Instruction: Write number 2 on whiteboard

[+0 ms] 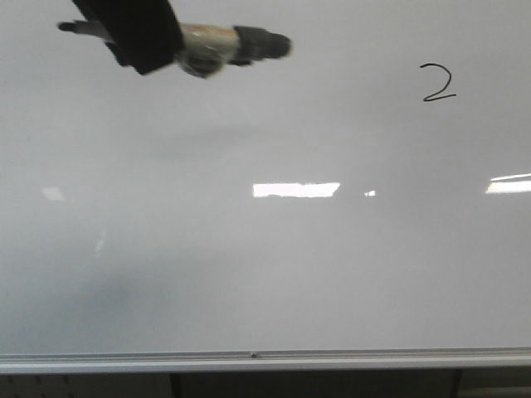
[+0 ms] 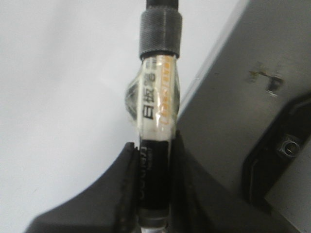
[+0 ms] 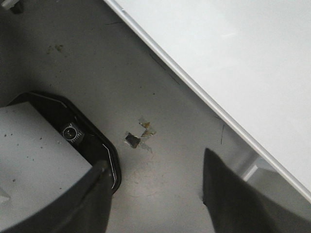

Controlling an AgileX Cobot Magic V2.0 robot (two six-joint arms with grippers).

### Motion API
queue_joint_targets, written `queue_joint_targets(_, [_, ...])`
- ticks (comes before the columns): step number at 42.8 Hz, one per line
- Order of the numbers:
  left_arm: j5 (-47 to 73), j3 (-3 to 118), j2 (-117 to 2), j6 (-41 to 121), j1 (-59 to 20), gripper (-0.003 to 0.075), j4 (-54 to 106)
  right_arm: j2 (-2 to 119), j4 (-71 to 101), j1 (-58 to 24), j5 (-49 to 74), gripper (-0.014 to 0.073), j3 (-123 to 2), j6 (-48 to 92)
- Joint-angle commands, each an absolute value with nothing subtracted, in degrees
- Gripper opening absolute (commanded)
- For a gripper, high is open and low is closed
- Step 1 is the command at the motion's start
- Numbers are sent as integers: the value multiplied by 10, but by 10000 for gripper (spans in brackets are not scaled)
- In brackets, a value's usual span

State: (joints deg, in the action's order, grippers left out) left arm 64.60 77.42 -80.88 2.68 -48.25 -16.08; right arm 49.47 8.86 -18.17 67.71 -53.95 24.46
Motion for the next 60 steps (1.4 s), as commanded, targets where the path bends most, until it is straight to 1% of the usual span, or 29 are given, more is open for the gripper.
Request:
queue_joint_targets(1, [641, 794, -765, -80, -466, 8, -254, 475, 82, -170, 657, 420, -557, 220])
queue_joint_targets(8, [592, 758, -701, -103, -392, 8, -256, 467, 82, -170, 654, 412, -557, 220])
queue_joint_targets(17, [469, 665, -624, -166, -248, 8, -255, 467, 82, -170, 639, 412, -557, 220])
queue_joint_targets(24, [338, 565, -589, -225, -144, 8, -255, 467, 82, -170, 627, 412, -557, 220])
queue_joint_targets(30, [190, 474, -586, -254, -86, 8, -255, 467, 82, -170, 616, 412, -557, 220])
queue_joint_targets(37, [0, 385, -605, -311, -28, 8, -255, 467, 82, -170, 608, 412, -557, 220])
queue_joint_targets(43, [-120, 350, -636, -315, 12, 11, -254, 467, 82, -170, 608, 412, -557, 220])
queue_joint_targets(51, [-204, 346, -695, -315, 37, 11, -255, 467, 82, -170, 608, 412, -557, 220])
queue_joint_targets(60, [-302, 347, -774, -284, 36, 11, -257, 467, 82, -170, 608, 412, -557, 220])
